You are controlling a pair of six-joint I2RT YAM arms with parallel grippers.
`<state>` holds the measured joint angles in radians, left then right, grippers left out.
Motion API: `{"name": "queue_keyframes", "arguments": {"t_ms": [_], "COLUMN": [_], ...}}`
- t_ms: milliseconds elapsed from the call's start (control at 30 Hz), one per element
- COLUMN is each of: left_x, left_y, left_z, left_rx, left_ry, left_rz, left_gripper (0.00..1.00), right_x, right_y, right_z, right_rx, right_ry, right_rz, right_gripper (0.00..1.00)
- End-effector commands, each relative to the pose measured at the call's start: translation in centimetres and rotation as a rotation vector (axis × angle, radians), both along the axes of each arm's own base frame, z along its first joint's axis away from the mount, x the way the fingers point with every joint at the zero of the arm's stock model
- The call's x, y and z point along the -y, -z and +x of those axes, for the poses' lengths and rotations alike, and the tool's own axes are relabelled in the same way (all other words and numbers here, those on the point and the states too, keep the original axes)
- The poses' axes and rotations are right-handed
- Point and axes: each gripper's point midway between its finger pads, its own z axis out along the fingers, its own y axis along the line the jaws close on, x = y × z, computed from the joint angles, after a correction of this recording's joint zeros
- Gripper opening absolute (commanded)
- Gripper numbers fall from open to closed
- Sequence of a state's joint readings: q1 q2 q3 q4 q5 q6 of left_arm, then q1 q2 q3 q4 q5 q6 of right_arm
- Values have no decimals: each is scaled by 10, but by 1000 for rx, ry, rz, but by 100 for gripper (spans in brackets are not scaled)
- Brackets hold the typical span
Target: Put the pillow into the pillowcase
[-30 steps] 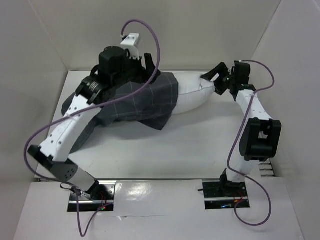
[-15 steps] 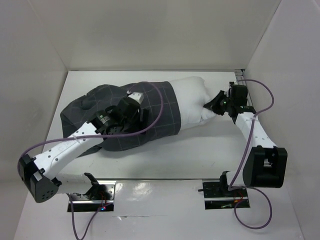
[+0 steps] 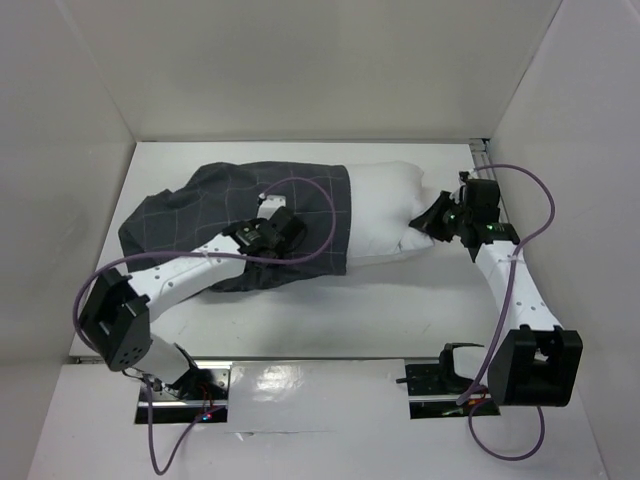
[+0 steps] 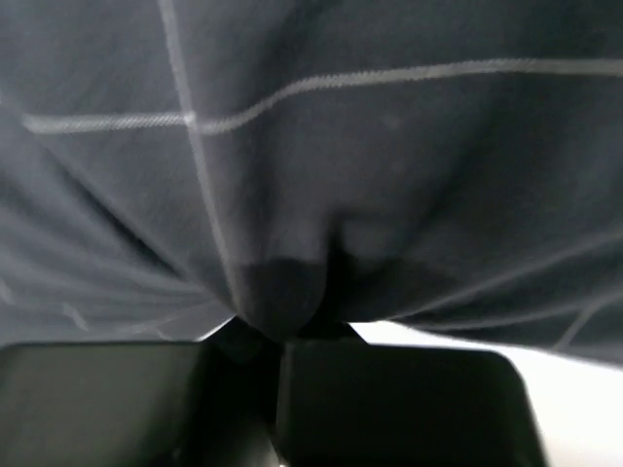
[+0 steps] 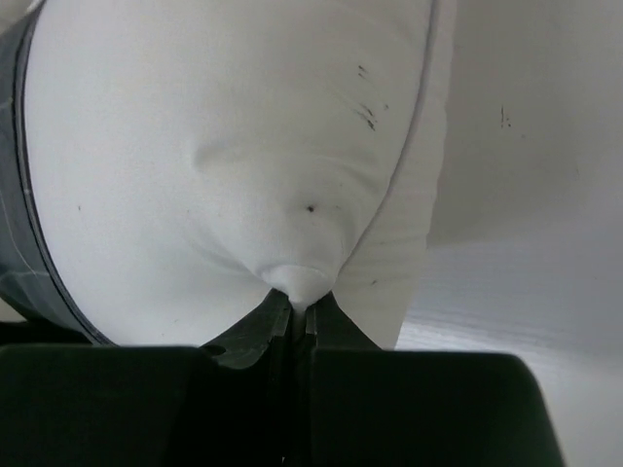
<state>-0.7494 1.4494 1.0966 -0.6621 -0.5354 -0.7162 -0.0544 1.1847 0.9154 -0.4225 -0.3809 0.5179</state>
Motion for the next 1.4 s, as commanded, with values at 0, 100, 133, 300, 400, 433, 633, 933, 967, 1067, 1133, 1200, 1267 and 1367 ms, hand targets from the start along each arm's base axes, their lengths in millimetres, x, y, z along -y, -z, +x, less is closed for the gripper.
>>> {"name": "queue_keyframes", "arguments": {"t_ms": [0, 100, 133, 300, 400, 433, 633, 933, 967, 1067, 1133, 1200, 1267, 1367], "left_x": [-11, -13, -12, -13, -13, -13, 30, 32, 29, 32, 30, 25, 27, 40], "left_y": [-36, -89, -116, -228, -285, -296, -279, -220, -224, -259, -273, -288, -277, -242], "left_z": [36, 42, 40, 5, -34, -43, -23, 164, 178, 176, 148, 133, 98, 66], "left_rx": [133, 222, 262, 431, 456, 453, 300, 334, 355, 415, 455, 524, 504, 398], "left_ry": [-123, -131, -112, 37, 185, 228, 379, 213, 200, 215, 235, 234, 254, 280], "left_rz": [55, 42, 28, -186, -327, -348, -315, -193, -177, -157, -135, -162, -219, -288], "left_gripper": [0, 0, 0, 0, 0, 0, 0, 60, 71, 85, 87, 78, 64, 58], "right_x": [-1, 1, 1, 5, 4, 3, -24, -63, -62, -46, -36, -19, -10, 7], "right_y": [-29, -44, -56, -102, -132, -138, -129, -170, -175, -169, -170, -151, -142, -118], "right_z": [-5, -14, -19, -62, -94, -99, -118, 16, 36, 92, 88, 82, 71, 76], "right_rx": [68, 79, 112, 159, 169, 161, 67, 340, 360, 323, 357, 362, 380, 308], "right_ry": [-38, -66, -81, -106, -95, -91, -95, -84, -94, -92, -75, 9, 35, 74], "right_rz": [-41, -77, -99, -174, -209, -208, 5, 462, 438, 196, 74, 9, -44, -152], "right_gripper": [0, 0, 0, 0, 0, 0, 0, 2, 14, 76, 91, 98, 100, 100]}}
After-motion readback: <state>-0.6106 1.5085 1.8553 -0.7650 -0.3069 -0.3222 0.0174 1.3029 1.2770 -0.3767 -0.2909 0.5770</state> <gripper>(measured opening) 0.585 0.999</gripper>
